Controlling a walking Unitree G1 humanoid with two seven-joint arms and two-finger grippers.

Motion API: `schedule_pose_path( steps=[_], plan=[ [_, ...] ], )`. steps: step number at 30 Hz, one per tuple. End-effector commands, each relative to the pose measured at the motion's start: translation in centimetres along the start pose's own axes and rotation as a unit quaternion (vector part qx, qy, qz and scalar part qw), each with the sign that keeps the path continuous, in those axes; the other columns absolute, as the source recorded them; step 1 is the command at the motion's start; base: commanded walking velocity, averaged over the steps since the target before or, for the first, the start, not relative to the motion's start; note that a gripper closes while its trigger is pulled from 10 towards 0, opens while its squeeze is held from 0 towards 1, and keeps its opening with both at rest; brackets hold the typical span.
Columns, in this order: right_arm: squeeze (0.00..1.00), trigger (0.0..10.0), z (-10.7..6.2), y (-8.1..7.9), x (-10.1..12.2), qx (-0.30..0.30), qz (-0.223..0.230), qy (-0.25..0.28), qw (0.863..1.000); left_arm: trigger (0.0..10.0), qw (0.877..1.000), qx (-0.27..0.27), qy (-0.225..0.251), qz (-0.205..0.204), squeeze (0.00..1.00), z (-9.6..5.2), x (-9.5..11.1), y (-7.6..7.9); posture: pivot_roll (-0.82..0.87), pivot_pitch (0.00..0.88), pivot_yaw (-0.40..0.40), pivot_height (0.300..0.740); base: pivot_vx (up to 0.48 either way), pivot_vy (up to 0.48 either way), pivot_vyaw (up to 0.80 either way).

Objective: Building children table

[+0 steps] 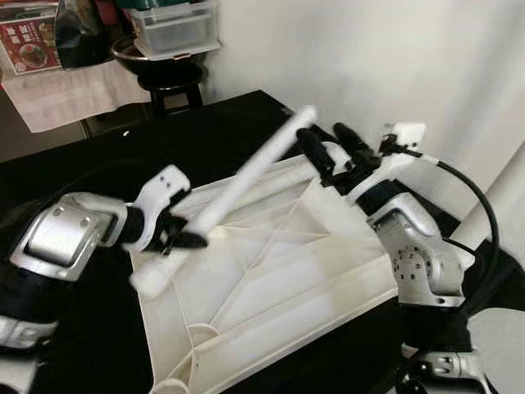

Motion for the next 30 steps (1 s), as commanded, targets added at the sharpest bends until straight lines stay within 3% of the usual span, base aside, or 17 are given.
schedule_pose_path(
  steps=[1, 4, 5, 7, 8, 9, 10, 11, 12, 14, 15, 17, 18, 19, 24, 30],
  plan=[
    [0.0, 10.0, -0.2, -0.5, -0.2, 0.015, 0.003, -0.005, 1.0, 0.0, 0.998, 0.022, 0.051, -0.01, 0.0, -0.5, 1.4, -0.9, -0.24, 0.035, -0.014, 0.74, 0.0, 0.0, 0.0],
    [0.0, 10.0, -0.2, -0.6, -0.2, 0.02, 0.003, -0.006, 1.0, 0.0, 0.997, 0.026, 0.072, -0.015, 0.0, -0.5, 1.8, -1.0, -0.24, 0.035, -0.014, 0.74, 0.0, 0.0, 0.0],
    [0.0, 10.0, -0.2, -0.9, -0.2, 0.03, 0.009, -0.004, 1.0, 0.0, 0.992, 0.033, 0.122, -0.033, 0.0, -0.5, 3.0, -1.2, -0.24, 0.037, -0.013, 0.74, 0.0, 0.0, 0.0],
    [0.0, 10.0, -0.2, -0.9, -0.2, 0.03, 0.009, -0.004, 1.0, 0.0, 0.992, 0.033, 0.122, -0.033, 0.0, -0.5, 3.0, -1.2, -0.24, 0.037, -0.013, 0.74, 0.0, 0.0, 0.0],
    [0.0, 10.0, -0.5, -1.6, 0.0, 0.059, 0.023, 0.001, 0.998, 0.0, 0.978, 0.023, 0.204, -0.045, 0.0, -0.8, 4.8, -1.0, -0.25, 0.043, -0.009, 0.74, 0.0, 0.0, 0.0],
    [0.0, 10.0, -0.8, -2.3, 0.2, 0.09, 0.03, 0.003, 0.995, 4.1, 0.962, 0.003, 0.269, -0.051, 0.0, -1.4, 6.0, -0.5, -0.25, 0.045, -0.007, 0.74, 0.0, 0.0, 0.0],
    [0.0, 10.0, -0.8, -2.3, 0.2, 0.09, 0.03, 0.003, 0.995, 4.1, 0.962, 0.003, 0.269, -0.051, 0.0, -1.4, 6.0, -0.5, -0.25, 0.045, -0.007, 0.74, 0.0, 0.0, 0.0],
    [0.0, 10.0, -1.2, -3.0, 0.3, 0.123, 0.031, 0.0, 0.992, 10.0, 0.942, -0.027, 0.329, -0.055, 0.0, -2.2, 7.0, 0.2, -0.26, 0.044, -0.006, 0.74, 0.0, 0.0, 0.0],
    [0.0, 10.0, -1.2, -3.0, 0.3, 0.123, 0.031, 0.0, 0.992, 10.0, 0.942, -0.027, 0.329, -0.055, 0.0, -2.2, 7.0, 0.2, -0.26, 0.044, -0.006, 0.74, 0.0, 0.0, 0.0],
    [0.0, 10.0, -1.8, -4.0, 0.2, 0.16, 0.027, -0.008, 0.987, 10.0, 0.914, -0.079, 0.391, -0.066, 0.0, -3.2, 7.7, 1.3, -0.26, 0.044, -0.005, 0.74, 0.0, 0.0, 0.0],
    [0.0, 10.0, -1.8, -4.0, 0.2, 0.16, 0.027, -0.008, 0.987, 10.0, 0.914, -0.079, 0.391, -0.066, 0.0, -3.2, 7.7, 1.3, -0.26, 0.044, -0.005, 0.74, 0.0, 0.0, 0.0],
    [0.0, 10.0, -2.3, -4.8, 0.0, 0.192, 0.014, -0.021, 0.981, 10.0, 0.892, -0.14, 0.423, -0.081, 0.0, -4.1, 7.6, 2.3, -0.26, 0.043, -0.006, 0.74, 0.0, 0.0, 0.0],
    [0.0, 10.0, -2.3, -4.8, 0.0, 0.192, 0.014, -0.021, 0.981, 10.0, 0.892, -0.14, 0.423, -0.081, 0.0, -4.1, 7.6, 2.3, -0.26, 0.043, -0.006, 0.74, 0.0, 0.0, 0.0],
    [0.0, 10.0, -2.4, -5.1, 0.0, 0.207, 0.007, -0.028, 0.978, 10.0, 0.884, -0.173, 0.427, -0.079, 0.0, -4.4, 7.4, 3.0, -0.26, 0.043, -0.008, 0.74, 0.0, 0.0, 0.0],
    [0.0, 10.0, -2.4, -5.8, 0.1, 0.242, -0.019, -0.037, 0.969, 10.0, 0.881, -0.249, 0.396, -0.071, 0.0, -4.6, 6.2, 4.9, -0.26, 0.041, -0.016, 0.74, 0.0, 0.0, 0.0],
    [0.0, 10.0, -2.1, -6.5, 0.5, 0.27, -0.043, -0.042, 0.961, 10.0, 0.885, -0.274, 0.372, -0.063, 0.0, -4.3, 5.4, 5.7, -0.26, 0.039, -0.017, 0.74, 0.0, 0.0, 0.0]
  ],
)
Point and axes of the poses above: a point about 5 cm out from each wrist's last joint towards the gripper, its own z axis pointing out of the wrist towards the gripper, its own x axis along the axis of the wrist's last joint, y = z × x, the point moved 3 cm from there along z, pointing out of the wrist towards the gripper, and after that the axes turned 6 degrees about -z, right-handed, at the moved point
